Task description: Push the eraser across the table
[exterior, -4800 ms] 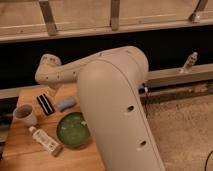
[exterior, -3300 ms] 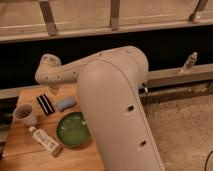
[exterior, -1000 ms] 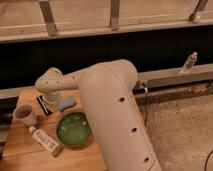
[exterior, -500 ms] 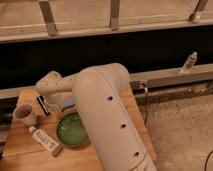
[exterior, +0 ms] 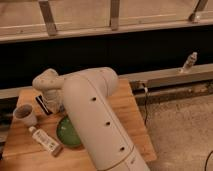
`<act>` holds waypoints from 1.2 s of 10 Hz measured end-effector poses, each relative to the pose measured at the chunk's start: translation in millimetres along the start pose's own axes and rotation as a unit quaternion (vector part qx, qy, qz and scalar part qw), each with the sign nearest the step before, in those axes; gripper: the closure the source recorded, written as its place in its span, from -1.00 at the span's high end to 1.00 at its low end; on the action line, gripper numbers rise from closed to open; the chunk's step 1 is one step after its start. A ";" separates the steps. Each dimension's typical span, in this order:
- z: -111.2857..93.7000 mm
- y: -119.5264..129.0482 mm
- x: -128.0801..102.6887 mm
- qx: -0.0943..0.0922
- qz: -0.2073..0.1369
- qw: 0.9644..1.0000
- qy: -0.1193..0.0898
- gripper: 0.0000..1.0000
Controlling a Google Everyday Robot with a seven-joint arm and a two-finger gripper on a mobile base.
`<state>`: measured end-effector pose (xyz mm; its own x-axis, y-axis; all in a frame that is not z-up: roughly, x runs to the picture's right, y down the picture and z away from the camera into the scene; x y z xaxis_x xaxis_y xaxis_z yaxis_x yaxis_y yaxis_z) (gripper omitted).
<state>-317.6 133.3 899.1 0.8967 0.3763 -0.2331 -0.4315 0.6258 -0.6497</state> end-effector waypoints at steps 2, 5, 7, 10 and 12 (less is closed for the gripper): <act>-4.6 -11.8 -18.1 0.017 -0.011 1.000 -0.006 -1.00; -14.9 -31.0 -39.5 0.038 -0.024 0.999 -0.028 -1.00; -13.6 -33.8 -59.0 0.041 -0.034 0.998 -0.046 -1.00; -14.1 -40.2 -60.5 0.048 -0.036 0.996 -0.062 -1.00; -33.9 -44.1 -50.7 0.089 -0.024 0.994 -0.066 -1.00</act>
<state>-340.7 63.5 915.1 0.9008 0.4226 -0.1002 -0.4100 0.7511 -0.5175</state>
